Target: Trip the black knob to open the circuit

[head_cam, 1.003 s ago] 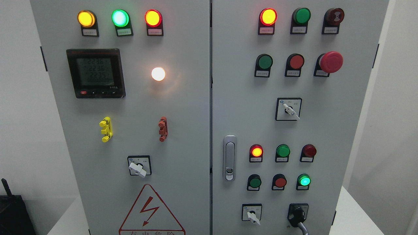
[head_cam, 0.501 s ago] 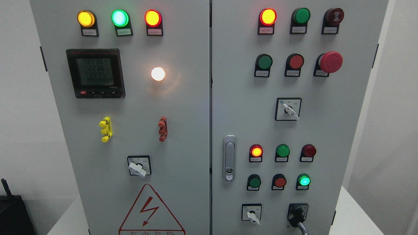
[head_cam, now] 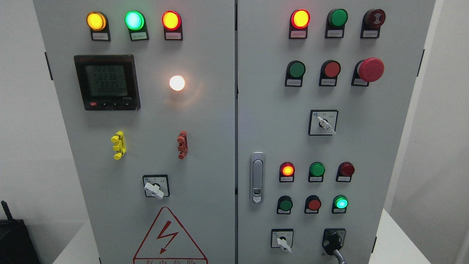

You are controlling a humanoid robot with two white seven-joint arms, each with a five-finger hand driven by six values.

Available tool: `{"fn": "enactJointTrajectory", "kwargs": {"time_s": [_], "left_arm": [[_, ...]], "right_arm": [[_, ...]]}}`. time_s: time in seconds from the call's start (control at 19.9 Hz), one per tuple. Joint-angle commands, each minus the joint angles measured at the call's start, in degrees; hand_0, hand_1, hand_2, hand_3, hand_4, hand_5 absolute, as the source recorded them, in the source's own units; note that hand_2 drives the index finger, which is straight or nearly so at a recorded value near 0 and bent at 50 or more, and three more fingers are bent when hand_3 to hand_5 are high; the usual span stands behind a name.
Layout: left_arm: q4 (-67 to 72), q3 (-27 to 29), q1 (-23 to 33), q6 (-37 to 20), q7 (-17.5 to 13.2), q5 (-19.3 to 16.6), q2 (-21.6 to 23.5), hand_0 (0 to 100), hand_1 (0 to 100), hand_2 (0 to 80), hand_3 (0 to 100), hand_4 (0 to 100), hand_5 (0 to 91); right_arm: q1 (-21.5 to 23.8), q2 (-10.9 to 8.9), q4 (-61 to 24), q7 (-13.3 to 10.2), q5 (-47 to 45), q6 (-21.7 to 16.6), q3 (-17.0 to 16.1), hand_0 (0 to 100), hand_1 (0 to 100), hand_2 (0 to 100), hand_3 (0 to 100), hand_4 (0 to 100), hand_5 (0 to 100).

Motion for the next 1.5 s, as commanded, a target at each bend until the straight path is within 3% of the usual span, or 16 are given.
{"fn": "enactJointTrajectory", "kwargs": {"time_s": [0.0, 1.45], "left_arm": [[-0.93, 0.02, 0.00, 0.02, 0.04, 0.00, 0.00, 12, 39, 0.0, 0, 0, 0.0], [-0.93, -0.06, 0.00, 0.02, 0.04, 0.00, 0.00, 12, 39, 0.0, 0, 0, 0.0]], "right_arm": [[0.06, -1.67, 0.20, 1.65, 0.02, 0.15, -0.02, 0, 0, 4, 100, 100, 100], [0.14, -2.55, 0.73, 1.56, -0.07, 0.15, -1.69, 0, 0, 4, 100, 100, 100]]}}
